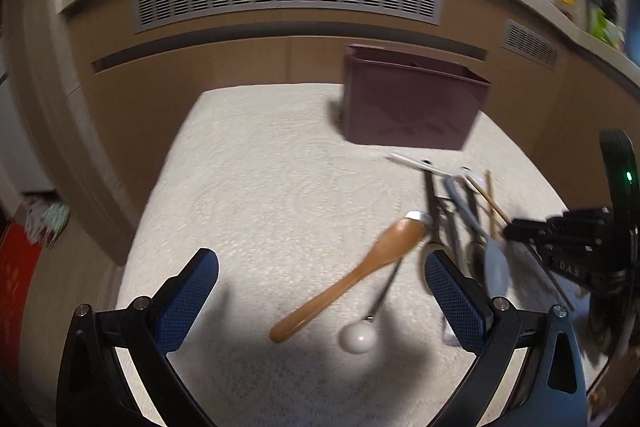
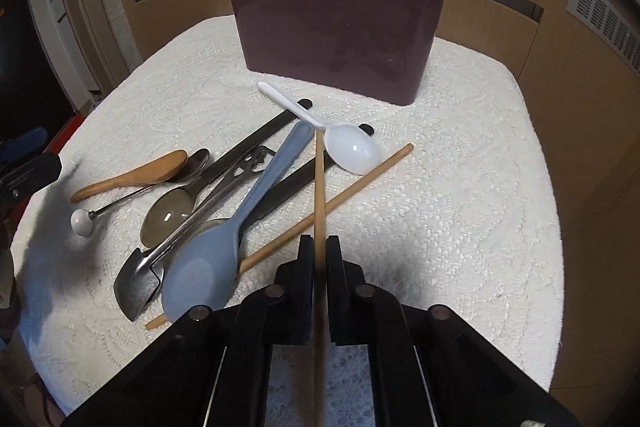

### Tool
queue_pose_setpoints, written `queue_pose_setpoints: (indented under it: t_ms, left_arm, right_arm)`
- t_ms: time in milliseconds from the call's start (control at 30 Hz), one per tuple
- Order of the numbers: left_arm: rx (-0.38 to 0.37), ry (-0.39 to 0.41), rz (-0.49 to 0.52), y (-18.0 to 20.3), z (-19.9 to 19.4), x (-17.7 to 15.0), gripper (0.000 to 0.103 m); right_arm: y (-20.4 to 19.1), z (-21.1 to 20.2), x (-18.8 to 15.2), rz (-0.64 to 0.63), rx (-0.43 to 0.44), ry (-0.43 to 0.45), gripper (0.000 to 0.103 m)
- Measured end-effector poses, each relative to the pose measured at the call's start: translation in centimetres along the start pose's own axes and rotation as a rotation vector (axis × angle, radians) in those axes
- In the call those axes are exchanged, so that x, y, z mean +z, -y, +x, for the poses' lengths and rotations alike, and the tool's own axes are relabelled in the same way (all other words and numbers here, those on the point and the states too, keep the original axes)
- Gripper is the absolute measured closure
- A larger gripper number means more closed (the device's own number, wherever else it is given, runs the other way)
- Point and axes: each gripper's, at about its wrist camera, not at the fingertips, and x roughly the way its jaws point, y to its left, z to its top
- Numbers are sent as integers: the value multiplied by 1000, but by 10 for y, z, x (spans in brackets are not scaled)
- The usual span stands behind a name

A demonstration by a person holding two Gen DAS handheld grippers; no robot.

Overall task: Organize utensils
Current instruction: 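Grasp the wooden spoon with the left tool while the right tool grasps a chopstick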

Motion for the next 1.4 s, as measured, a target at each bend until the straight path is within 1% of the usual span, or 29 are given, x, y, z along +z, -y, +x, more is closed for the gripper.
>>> queue_pose_setpoints:
  t_ms: [33, 67, 100, 133, 167, 200, 233, 267, 300, 400, 467, 500, 567, 633, 667, 733, 767, 833, 900, 967, 1000, 1100, 1233, 1267, 1300, 1333, 1367, 1400]
  left_arm:
    - [-30, -6, 41, 5, 1, 3, 4]
    - [-54, -18, 84, 10, 4, 5, 11]
    - [-76, -40, 133, 16, 8, 8, 22]
    - [-97, -67, 174, 20, 14, 12, 28]
    - [-122, -107, 210, 24, 22, 16, 36]
    - [-163, -149, 234, 28, 30, 19, 43]
    - [-204, -190, 248, 31, 39, 23, 45]
    - [-232, -240, 259, 33, 49, 26, 45]
    - [-244, -279, 262, 35, 59, 30, 45]
    - [-252, -328, 250, 35, 77, 40, 45]
    - [-307, -376, 242, 33, 85, 45, 45]
    - [-320, -406, 226, 32, 90, 47, 45]
    - [-322, -455, 186, 29, 97, 46, 45]
    - [-326, -473, 128, 26, 95, 43, 45]
    - [-338, -482, 105, 26, 92, 41, 45]
    - [-392, -508, 61, 29, 83, 33, 45]
    - [-415, -513, 60, 32, 79, 29, 45]
    - [-416, -489, 89, 40, 66, 24, 45]
    - [-379, -434, 138, 45, 57, 25, 45]
    - [-332, -390, 210, 50, 54, 28, 45]
    - [-332, -393, 242, 53, 56, 29, 45]
    - [-362, -425, 317, 59, 56, 29, 45]
    - [-358, -407, 390, 61, 44, 24, 44]
    - [-340, -406, 382, 57, 42, 23, 42]
    - [-308, -409, 345, 51, 43, 23, 39]
    - [-284, -416, 289, 43, 43, 22, 39]
    - [-270, -428, 208, 34, 45, 22, 39]
    - [-278, -439, 122, 24, 46, 21, 39]
  right_arm:
    - [3, -4, 0, 10, 4, 4, 97]
    - [7, -9, -1, 25, 9, 9, 97]
    - [11, -13, -2, 39, 10, 14, 97]
    - [14, -16, -3, 51, 8, 20, 97]
    - [18, -19, -4, 62, 8, 25, 97]
    - [21, -21, -6, 75, 11, 28, 97]
    - [24, -23, -8, 90, 13, 31, 97]
    - [27, -24, -10, 104, 15, 31, 97]
    - [29, -24, -11, 115, 18, 29, 97]
    - [33, -23, -15, 135, 24, 22, 97]
    - [34, -23, -17, 136, 30, 20, 97]
    - [35, -23, -18, 133, 30, 19, 97]
    - [35, -24, -19, 128, 27, 23, 97]
    - [35, -24, -18, 128, 23, 30, 97]
    - [35, -24, -17, 130, 22, 37, 97]
    - [37, -24, -17, 135, 23, 43, 97]
    - [37, -24, -18, 135, 24, 44, 97]
    - [36, -24, -17, 128, 15, 46, 97]
    - [36, -24, -17, 124, 14, 48, 97]
    - [35, -24, -18, 123, 15, 49, 97]
    - [35, -25, -18, 120, 14, 50, 97]
    - [36, -29, -20, 118, 5, 58, 97]
    - [40, -33, -24, 123, -2, 58, 97]
    - [41, -32, -25, 125, -3, 57, 97]
    - [42, -32, -25, 129, -3, 55, 97]
    - [43, -31, -26, 134, -3, 54, 97]
    - [44, -30, -26, 140, -4, 55, 97]
    - [44, -30, -26, 146, -4, 56, 97]
